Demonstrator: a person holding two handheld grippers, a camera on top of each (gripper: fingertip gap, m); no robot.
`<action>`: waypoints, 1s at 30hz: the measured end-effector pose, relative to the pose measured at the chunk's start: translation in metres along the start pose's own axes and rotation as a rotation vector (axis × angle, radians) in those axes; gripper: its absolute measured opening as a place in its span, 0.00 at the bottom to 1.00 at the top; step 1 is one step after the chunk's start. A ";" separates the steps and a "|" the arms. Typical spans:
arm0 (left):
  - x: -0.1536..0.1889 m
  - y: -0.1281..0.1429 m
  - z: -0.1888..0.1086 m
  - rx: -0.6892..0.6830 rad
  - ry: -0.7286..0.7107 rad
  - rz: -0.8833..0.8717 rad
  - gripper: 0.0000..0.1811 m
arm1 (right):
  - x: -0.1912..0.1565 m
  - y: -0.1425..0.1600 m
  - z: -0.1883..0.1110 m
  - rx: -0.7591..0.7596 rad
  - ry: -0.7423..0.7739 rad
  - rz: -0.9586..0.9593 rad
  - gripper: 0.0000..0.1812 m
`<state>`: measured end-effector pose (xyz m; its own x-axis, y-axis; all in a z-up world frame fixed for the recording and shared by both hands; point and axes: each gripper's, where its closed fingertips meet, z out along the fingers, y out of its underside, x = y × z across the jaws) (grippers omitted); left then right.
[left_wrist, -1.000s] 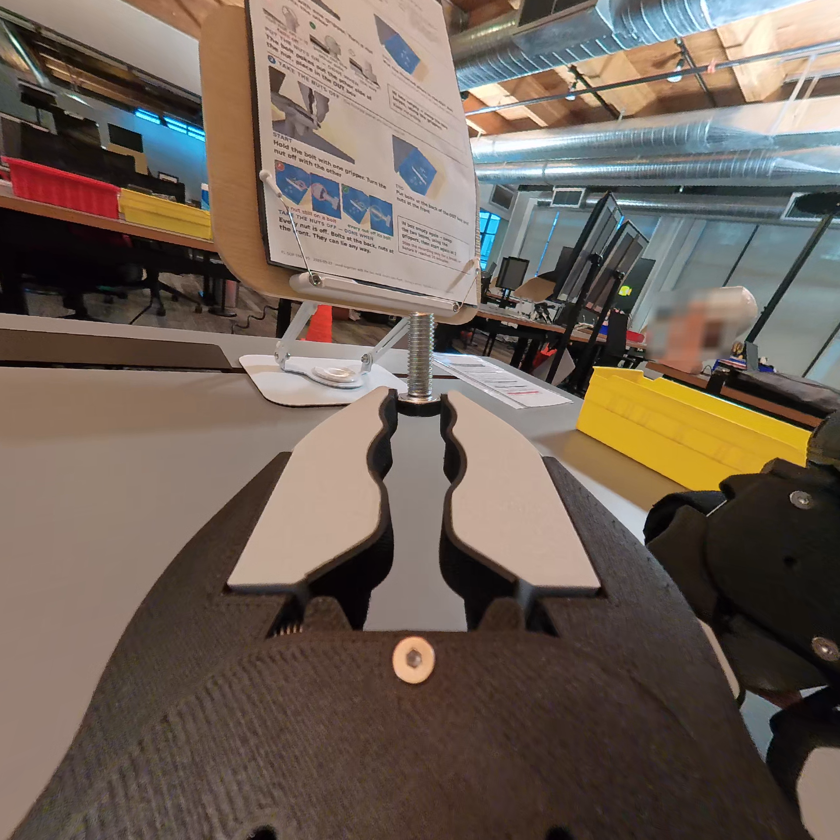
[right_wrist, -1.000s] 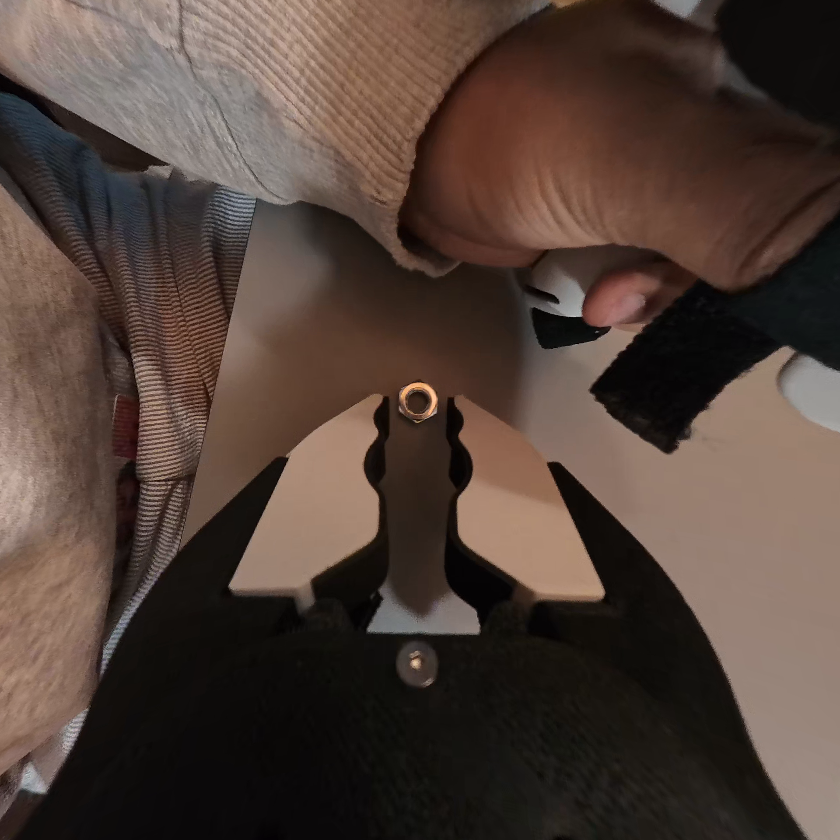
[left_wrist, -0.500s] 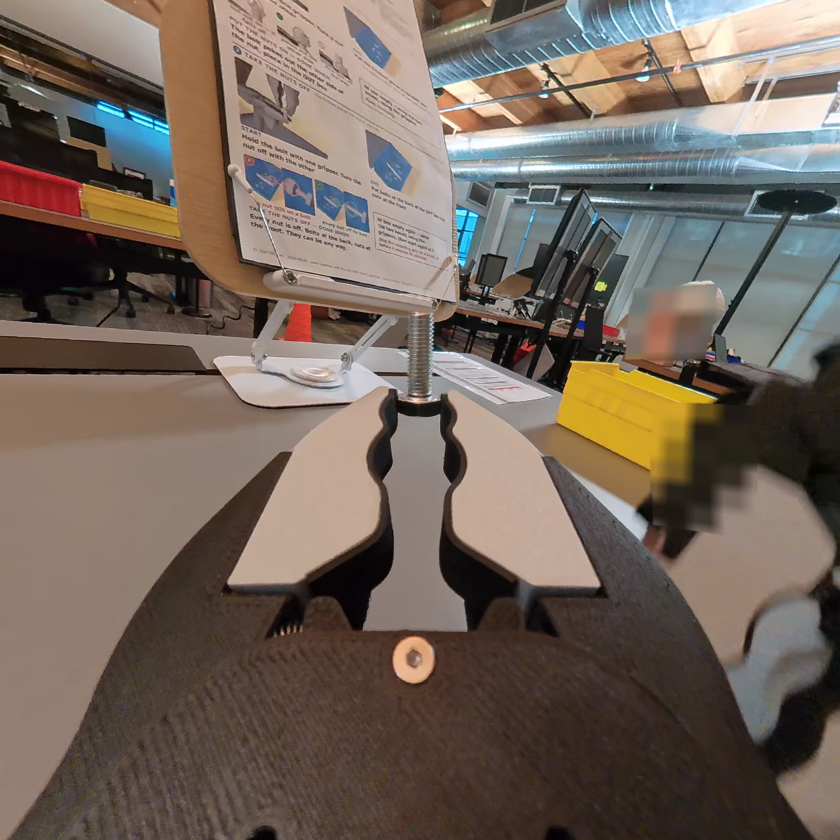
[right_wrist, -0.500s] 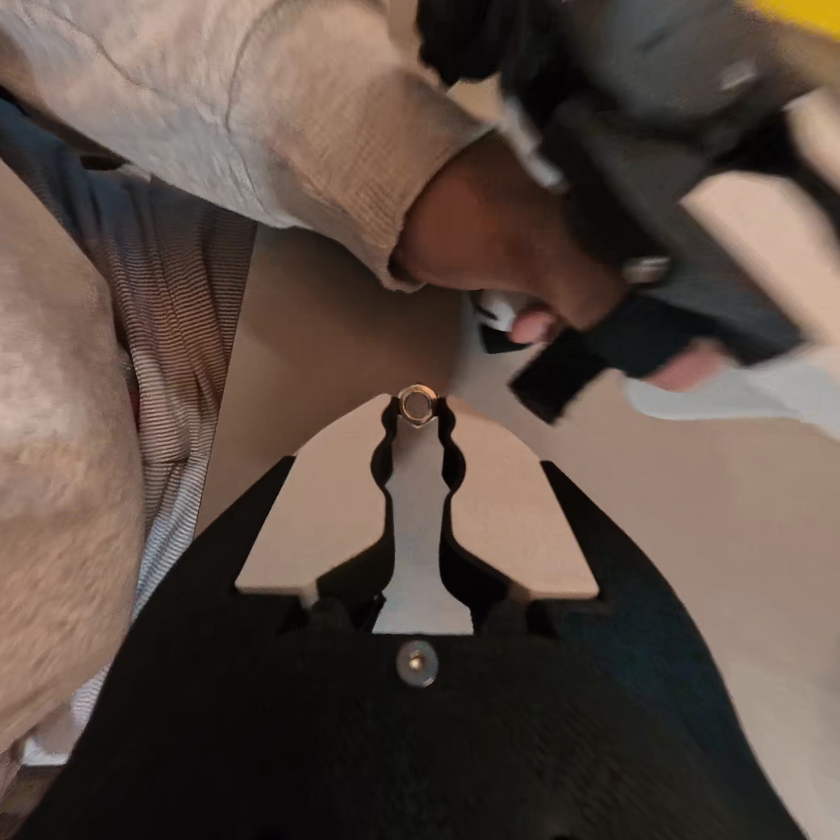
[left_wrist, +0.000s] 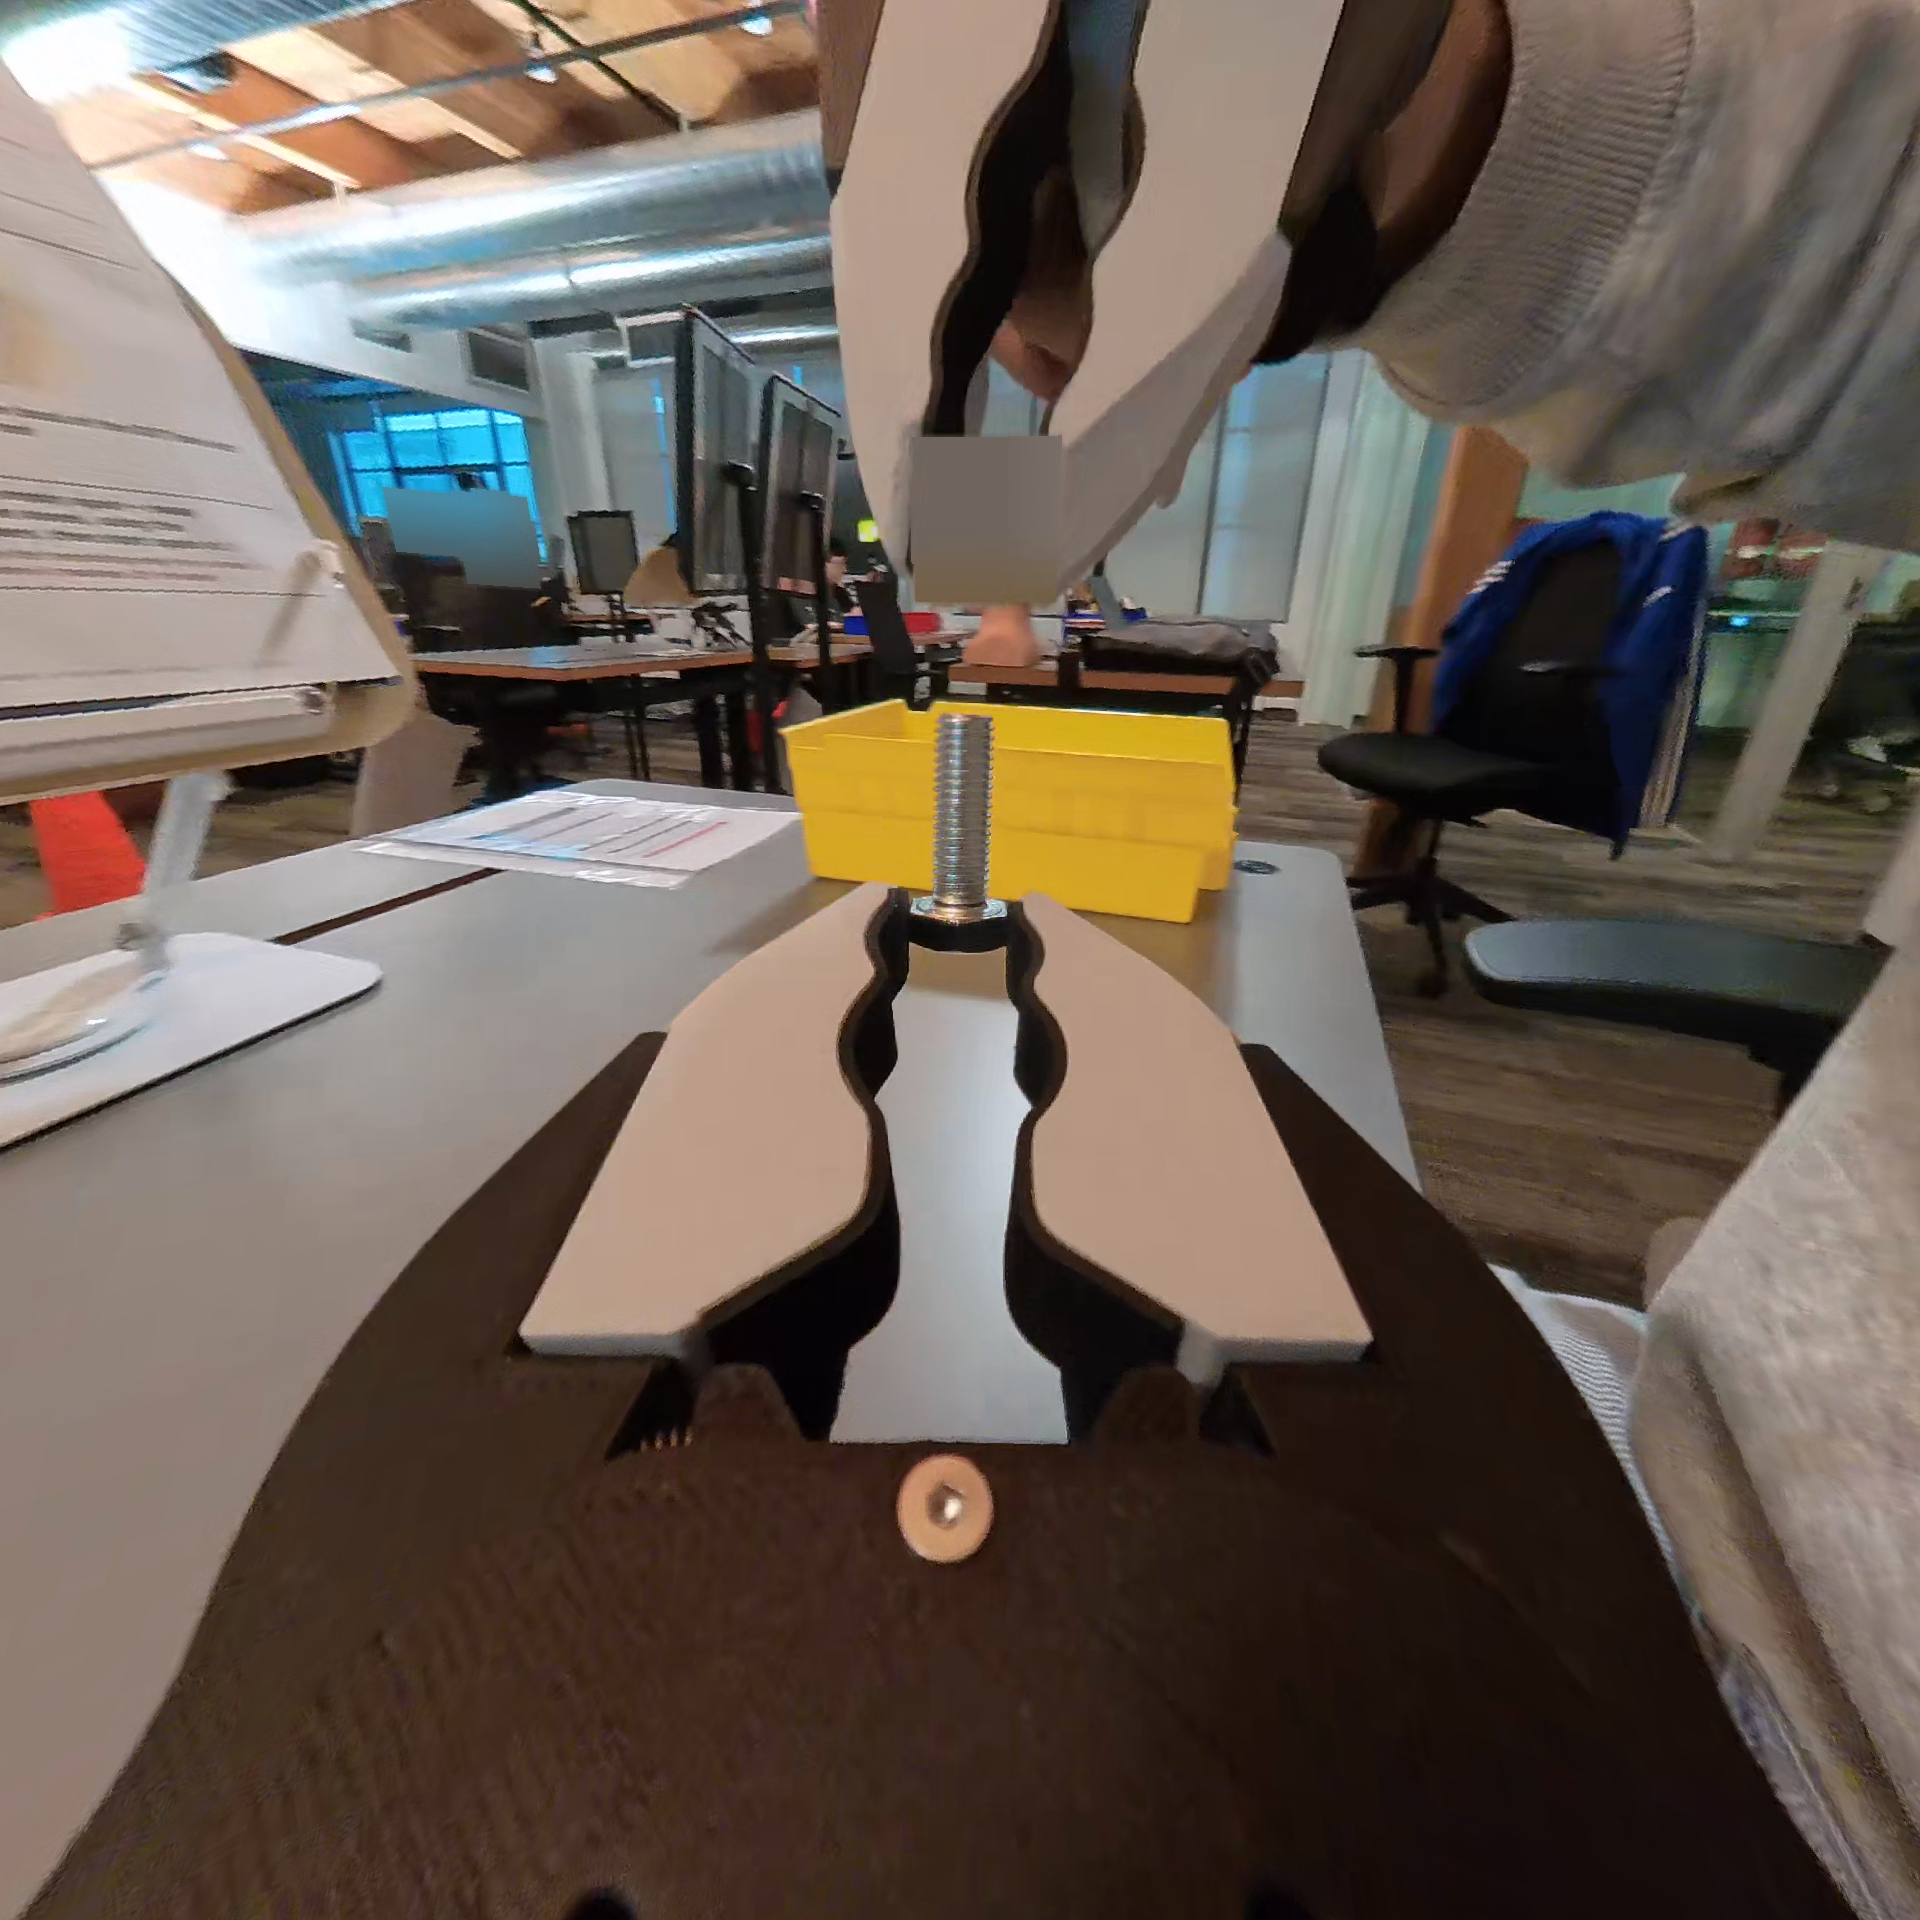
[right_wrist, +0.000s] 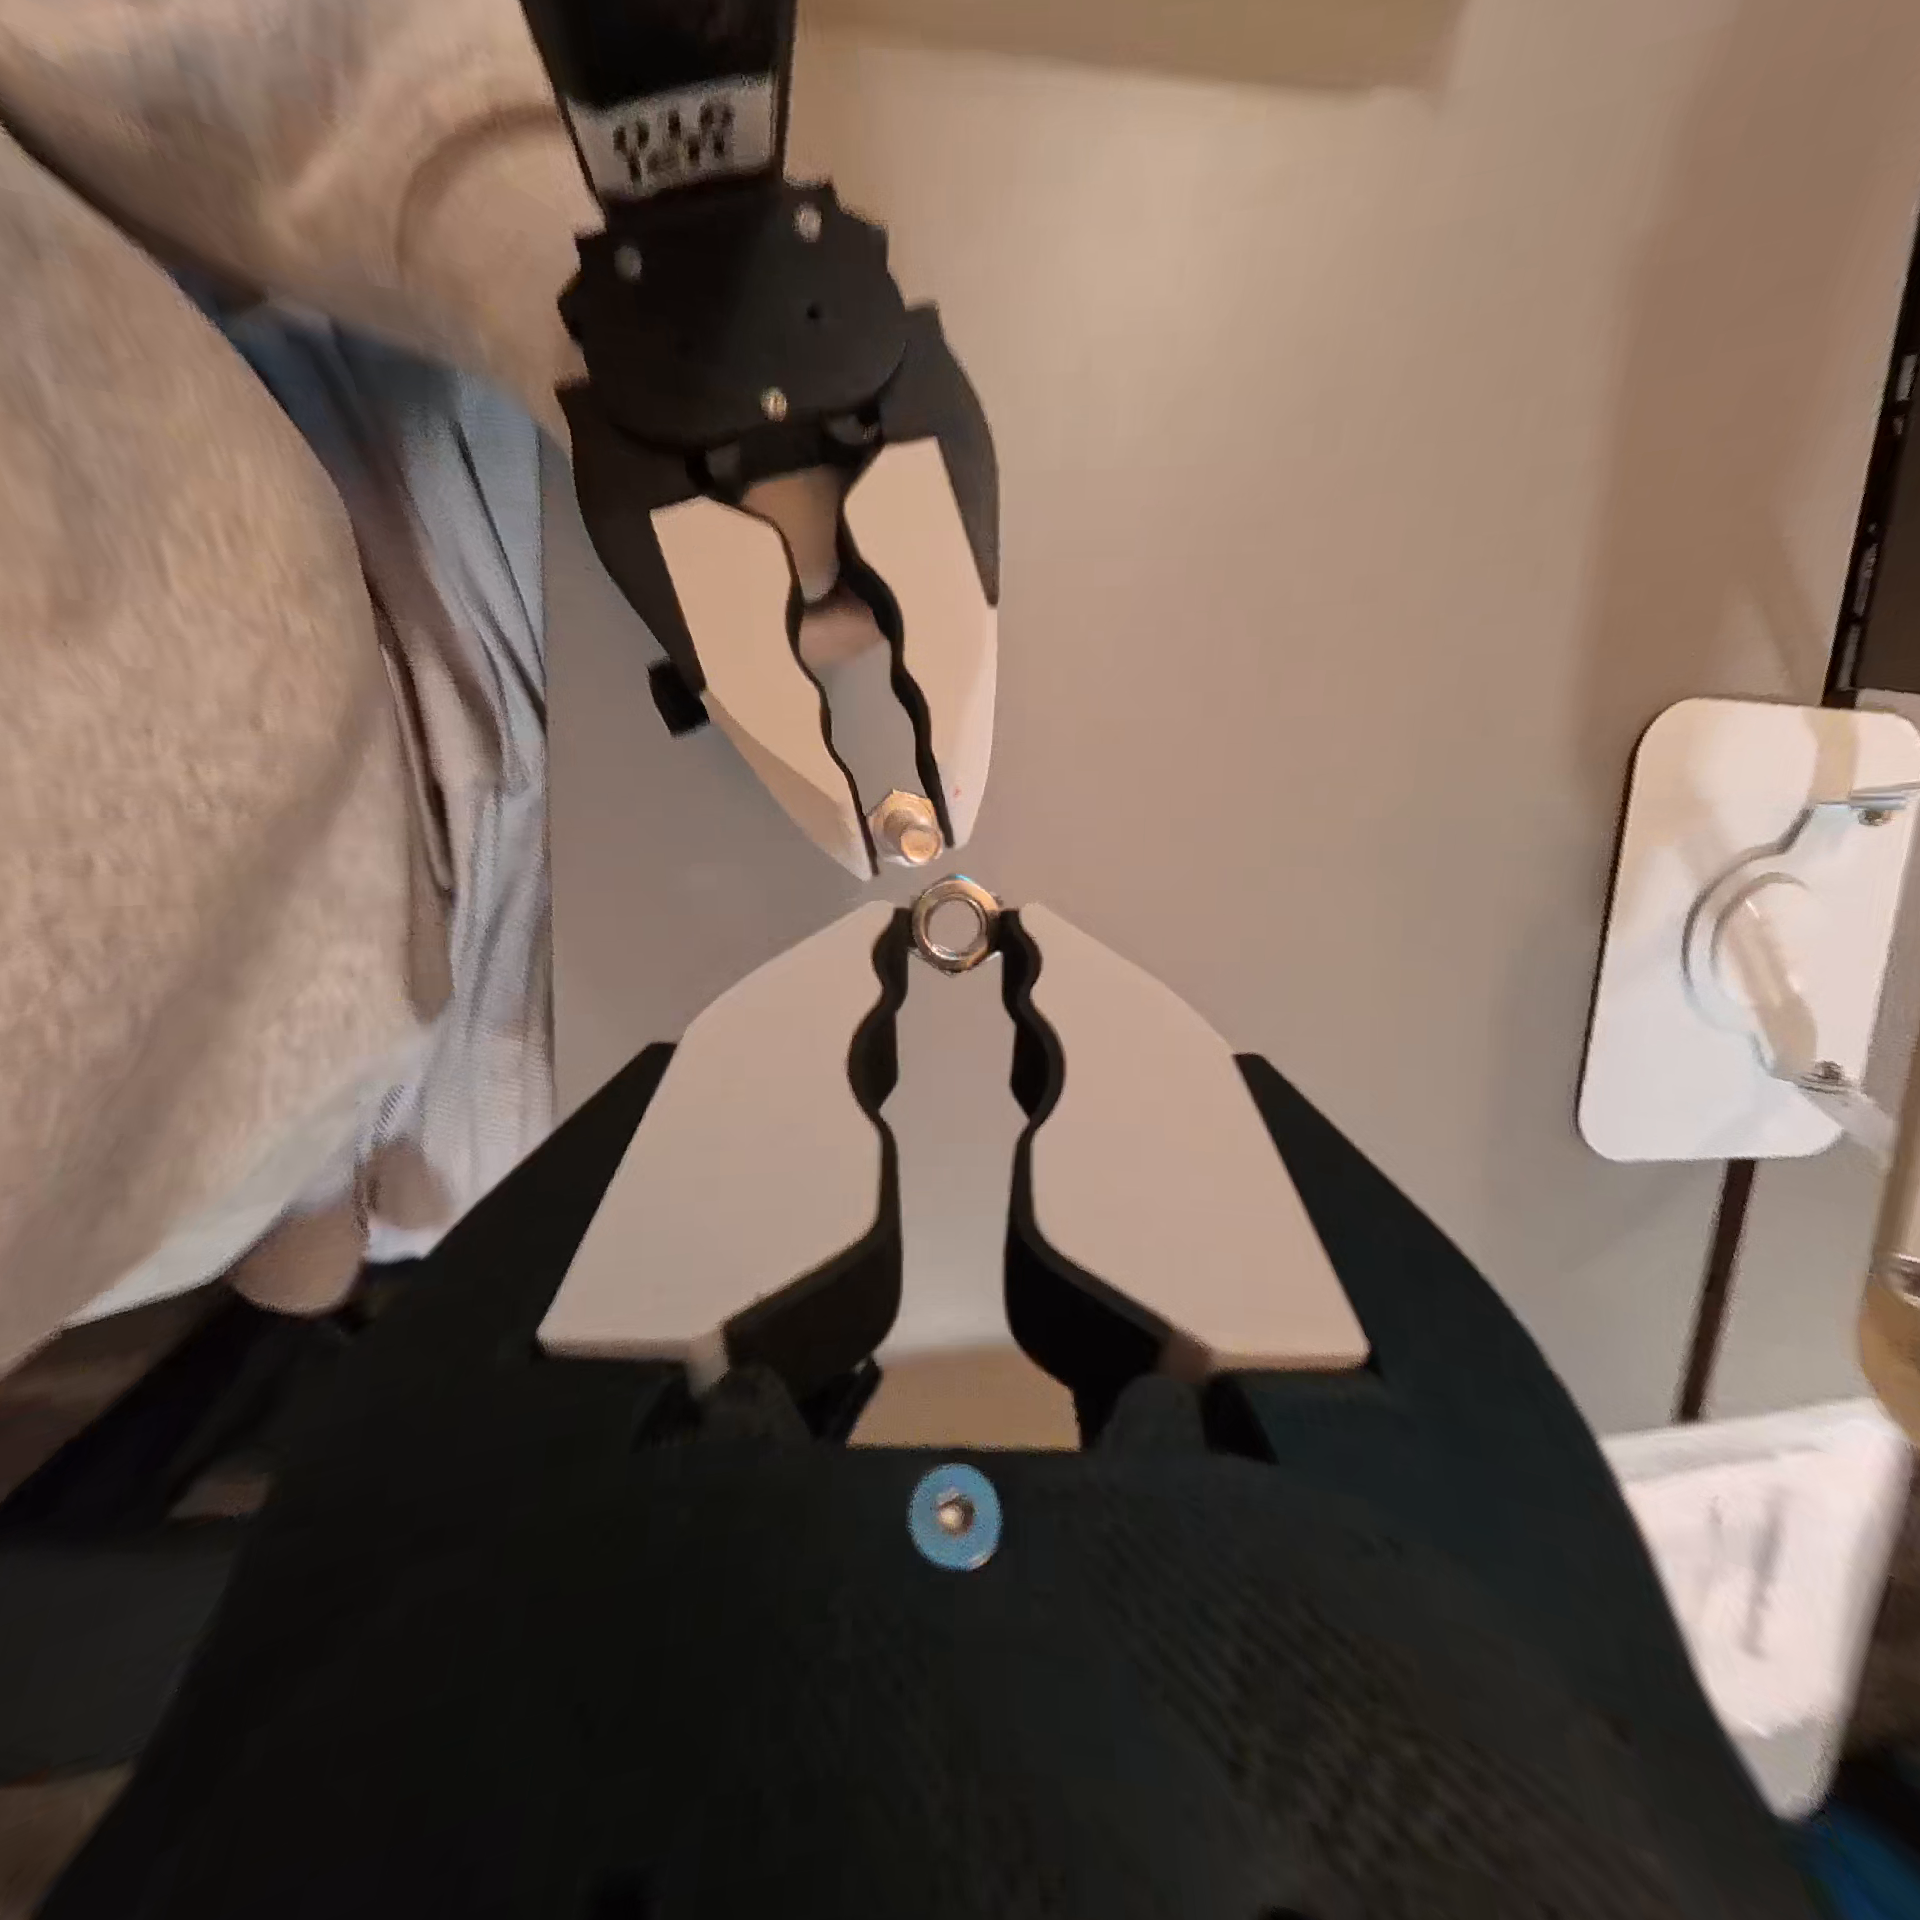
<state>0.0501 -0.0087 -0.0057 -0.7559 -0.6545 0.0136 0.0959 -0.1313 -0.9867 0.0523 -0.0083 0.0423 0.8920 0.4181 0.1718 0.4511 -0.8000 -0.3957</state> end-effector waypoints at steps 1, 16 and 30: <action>0.005 0.002 0.001 -0.005 0.020 -0.001 0.11 | -0.004 0.004 0.003 -0.033 0.005 -0.036 0.10; 0.027 -0.003 0.001 0.006 0.114 0.050 0.11 | -0.036 -0.004 0.010 -0.002 -0.096 -0.230 0.10; 0.018 -0.009 -0.001 0.048 0.066 0.014 0.11 | -0.026 -0.009 0.012 0.054 -0.099 -0.137 0.10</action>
<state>0.0347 -0.0182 0.0030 -0.7950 -0.6065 -0.0122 0.1362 -0.1590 -0.9778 0.0251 -0.0070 0.0308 0.8138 0.5644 0.1389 0.5640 -0.7092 -0.4229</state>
